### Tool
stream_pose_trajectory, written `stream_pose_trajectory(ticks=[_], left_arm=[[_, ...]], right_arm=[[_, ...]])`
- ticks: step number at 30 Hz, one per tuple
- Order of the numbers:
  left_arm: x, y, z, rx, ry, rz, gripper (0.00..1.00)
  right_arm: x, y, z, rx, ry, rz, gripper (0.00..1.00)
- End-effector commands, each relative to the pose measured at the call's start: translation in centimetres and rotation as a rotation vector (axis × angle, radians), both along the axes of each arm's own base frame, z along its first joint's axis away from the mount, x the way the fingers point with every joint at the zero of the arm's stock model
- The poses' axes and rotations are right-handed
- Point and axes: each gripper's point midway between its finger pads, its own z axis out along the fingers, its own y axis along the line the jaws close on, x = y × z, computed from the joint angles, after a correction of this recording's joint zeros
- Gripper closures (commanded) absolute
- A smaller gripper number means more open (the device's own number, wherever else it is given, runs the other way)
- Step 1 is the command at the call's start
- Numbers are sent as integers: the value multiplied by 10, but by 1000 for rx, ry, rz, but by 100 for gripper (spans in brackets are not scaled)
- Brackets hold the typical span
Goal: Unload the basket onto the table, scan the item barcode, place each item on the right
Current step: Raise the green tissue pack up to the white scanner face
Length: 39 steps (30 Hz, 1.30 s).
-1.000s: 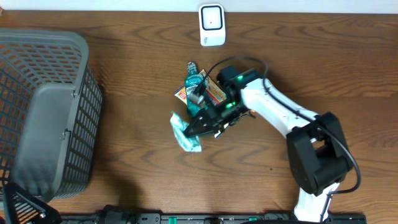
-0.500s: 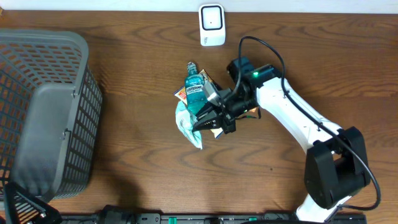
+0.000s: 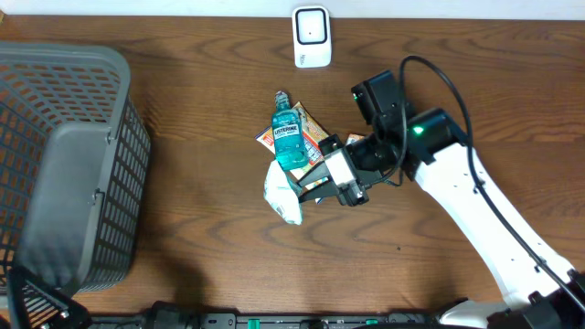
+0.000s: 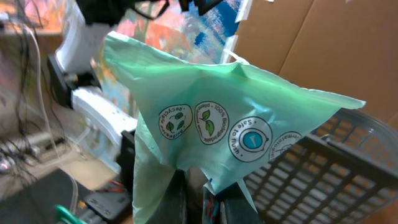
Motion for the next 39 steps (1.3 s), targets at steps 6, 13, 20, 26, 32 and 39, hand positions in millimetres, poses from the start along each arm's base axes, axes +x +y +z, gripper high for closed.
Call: stream_pose_trajectory(ticks=[6,13,20,26,32,39], left_arm=[[56,-11,-58,-269,53,-111,1],[102,-66,-104,-181,200,-366,0],[103,-107,-96,216,214,-488,1],[107,-114,-131,249,361,-523,1],[108,-109,-170,236,522,-513,1],[106,-109,-191,233,608,-520,1]], right_arm=[[-9,-6,22,-205,465,-4,99],[-10,-7,18,-262,538,-20,99],[-11,-8,0,-385,613,-82,99],[-4,-8,-14,-454,604,-144,98],[42,-9,-58,-749,884,-538,99],[100,-44,-102,-879,1031,-1101,99]])
